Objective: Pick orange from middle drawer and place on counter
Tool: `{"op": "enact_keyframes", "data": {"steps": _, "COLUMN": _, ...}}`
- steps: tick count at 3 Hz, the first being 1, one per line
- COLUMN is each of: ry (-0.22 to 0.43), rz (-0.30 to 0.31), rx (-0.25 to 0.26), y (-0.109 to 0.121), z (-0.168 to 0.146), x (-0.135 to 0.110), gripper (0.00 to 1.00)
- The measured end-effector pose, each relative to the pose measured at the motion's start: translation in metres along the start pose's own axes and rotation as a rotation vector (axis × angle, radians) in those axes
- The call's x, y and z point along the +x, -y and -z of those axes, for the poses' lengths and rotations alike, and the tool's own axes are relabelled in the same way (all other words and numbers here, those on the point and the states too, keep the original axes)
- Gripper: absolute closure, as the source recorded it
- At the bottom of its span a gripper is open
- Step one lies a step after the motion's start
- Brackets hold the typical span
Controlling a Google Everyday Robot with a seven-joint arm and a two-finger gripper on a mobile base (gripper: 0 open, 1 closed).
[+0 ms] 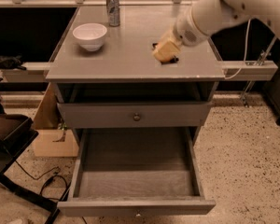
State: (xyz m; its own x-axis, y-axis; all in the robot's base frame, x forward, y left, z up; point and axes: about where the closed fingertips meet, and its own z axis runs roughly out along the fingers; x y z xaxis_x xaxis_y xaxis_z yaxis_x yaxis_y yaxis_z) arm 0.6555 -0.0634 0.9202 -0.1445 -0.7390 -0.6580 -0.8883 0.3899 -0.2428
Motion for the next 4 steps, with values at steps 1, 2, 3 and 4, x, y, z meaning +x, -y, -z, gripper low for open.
{"op": "enact_keyframes", "data": {"steps": 1, "ry": 0.05, "rz": 0.056, "rx": 0.065, "y": 0.07, "z": -0.017, "x": -0.032, "gripper": 1.0}}
{"op": "enact_keyframes", "data": {"steps": 2, "ry": 0.117, "rz": 0.093, "rx": 0.142, "y": 0.118, "z": -0.018, "x": -0.057, "gripper": 1.0}}
{"op": "enact_keyframes", "data": {"steps": 3, "ry": 0.2, "rz": 0.105, "rx": 0.205, "y": 0.169, "z": -0.036, "x": -0.07, "gripper": 1.0}}
{"op": "enact_keyframes", "data": {"steps": 4, "ry": 0.248, "rz": 0.086, "rx": 0.233, "y": 0.194, "z": -0.049, "x": -0.071, "gripper": 1.0}}
